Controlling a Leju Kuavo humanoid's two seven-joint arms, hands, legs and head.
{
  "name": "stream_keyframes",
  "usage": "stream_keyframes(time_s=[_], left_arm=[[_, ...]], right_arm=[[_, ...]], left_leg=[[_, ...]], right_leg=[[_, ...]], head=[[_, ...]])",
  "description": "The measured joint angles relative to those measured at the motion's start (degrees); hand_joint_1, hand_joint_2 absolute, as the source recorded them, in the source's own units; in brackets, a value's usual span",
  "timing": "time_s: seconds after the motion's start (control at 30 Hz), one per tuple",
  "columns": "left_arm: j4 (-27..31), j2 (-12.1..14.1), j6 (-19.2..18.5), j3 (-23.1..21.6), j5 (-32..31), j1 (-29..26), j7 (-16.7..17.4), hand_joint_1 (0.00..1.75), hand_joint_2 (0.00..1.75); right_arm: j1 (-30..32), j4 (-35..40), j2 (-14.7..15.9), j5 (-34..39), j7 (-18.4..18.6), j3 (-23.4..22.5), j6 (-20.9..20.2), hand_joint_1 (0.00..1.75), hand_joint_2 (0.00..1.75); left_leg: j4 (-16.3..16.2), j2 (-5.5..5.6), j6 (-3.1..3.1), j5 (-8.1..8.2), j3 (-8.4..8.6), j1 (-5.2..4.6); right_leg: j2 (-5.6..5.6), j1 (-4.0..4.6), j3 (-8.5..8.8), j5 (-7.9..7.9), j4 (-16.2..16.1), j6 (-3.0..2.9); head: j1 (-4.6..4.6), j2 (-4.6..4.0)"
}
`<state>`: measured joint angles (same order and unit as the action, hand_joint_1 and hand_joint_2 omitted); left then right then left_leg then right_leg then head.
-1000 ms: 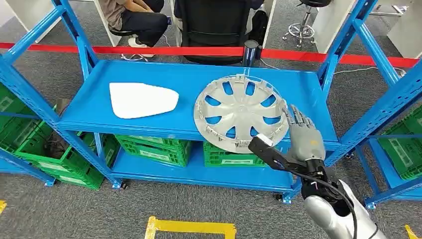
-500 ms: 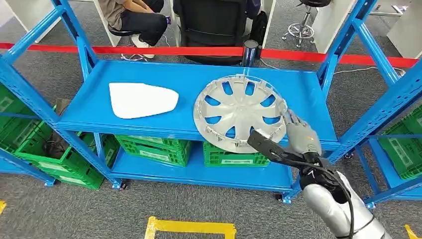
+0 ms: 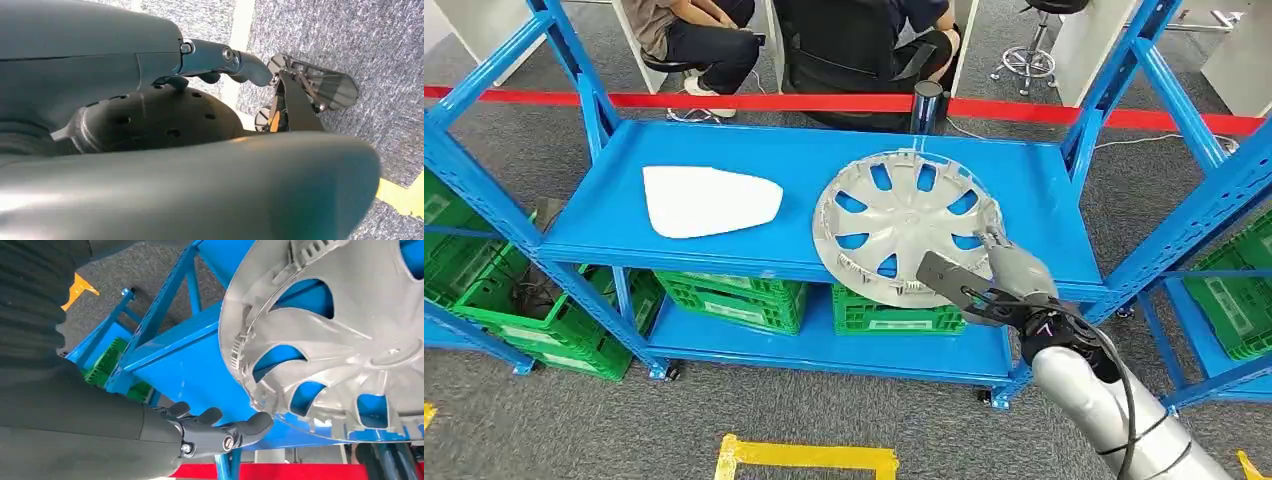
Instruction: Take the parts from the cabinet and place them on the table.
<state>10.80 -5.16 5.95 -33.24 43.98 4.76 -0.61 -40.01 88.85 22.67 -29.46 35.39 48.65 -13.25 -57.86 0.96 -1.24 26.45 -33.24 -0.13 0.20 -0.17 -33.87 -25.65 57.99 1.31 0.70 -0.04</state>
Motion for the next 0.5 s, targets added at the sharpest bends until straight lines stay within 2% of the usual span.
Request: stream_keyframes(time_s=[0.27, 0.5], left_arm=[[0.0, 0.1, 0.0, -0.2, 1.5, 0.0, 0.0, 0.00, 0.00], [0.0, 0.1, 0.1, -0.3, 1.9, 0.0, 0.1, 0.00, 0.00]], right_arm=[[-1.1, -2.4, -1.6, -2.4, -1.7, 2.8, -2.1, 0.00, 1.75], [-1.5, -4.3, -2.8, -3.4, -2.3, 4.6, -2.2, 0.00, 1.75]], left_leg=[[0.0, 0.00, 0.00, 0.00, 0.00, 0.00], [0.0, 0.00, 0.00, 0.00, 0.00, 0.00]], right_leg=[[0.00, 0.00, 0.00, 0.00, 0.0, 0.00], [0.00, 0.00, 0.00, 0.00, 0.0, 0.00]], head=[[0.00, 0.00], [0.02, 0.00]])
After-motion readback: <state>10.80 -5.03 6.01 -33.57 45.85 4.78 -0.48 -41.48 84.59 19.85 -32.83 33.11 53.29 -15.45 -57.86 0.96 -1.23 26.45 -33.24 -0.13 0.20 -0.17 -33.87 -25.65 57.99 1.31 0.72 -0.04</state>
